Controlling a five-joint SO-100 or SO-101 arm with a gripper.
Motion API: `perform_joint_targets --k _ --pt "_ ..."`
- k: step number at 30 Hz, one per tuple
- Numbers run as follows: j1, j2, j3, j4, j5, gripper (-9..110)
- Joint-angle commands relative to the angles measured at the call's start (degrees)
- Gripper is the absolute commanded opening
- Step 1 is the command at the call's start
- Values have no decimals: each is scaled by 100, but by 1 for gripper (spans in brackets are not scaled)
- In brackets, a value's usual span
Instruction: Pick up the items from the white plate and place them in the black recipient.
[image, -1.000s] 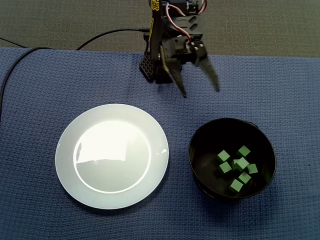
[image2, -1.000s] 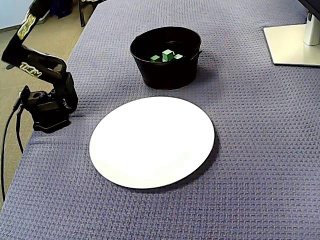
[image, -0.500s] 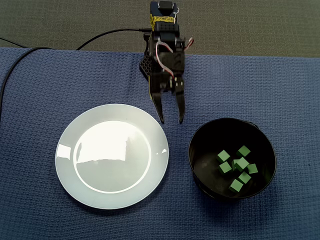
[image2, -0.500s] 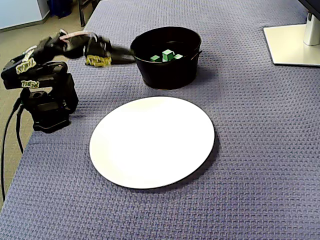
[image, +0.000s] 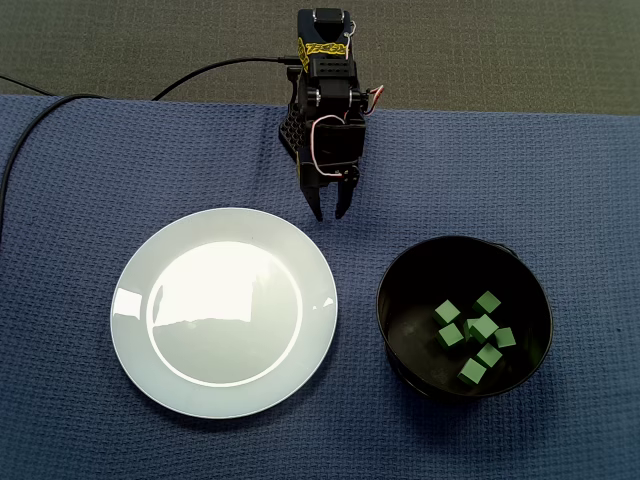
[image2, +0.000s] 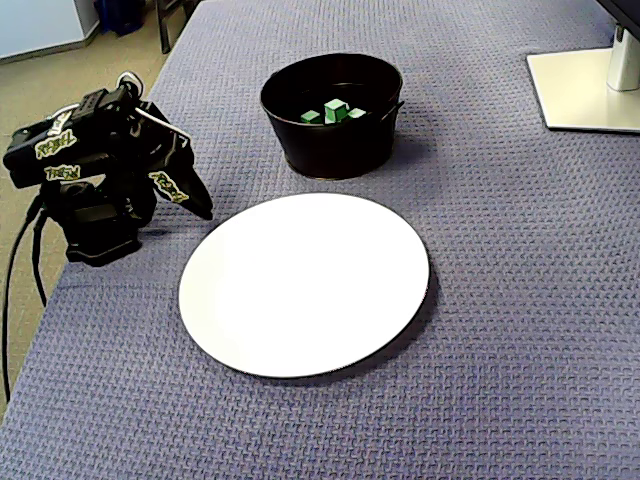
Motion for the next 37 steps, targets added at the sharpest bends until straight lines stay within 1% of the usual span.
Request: perform_joint_targets --k 1,8,37 --pt "-9 -53 70 1072 44 4" --pt "176 -44 70 1072 88 5" --pt "176 -44 70 1072 79 5"
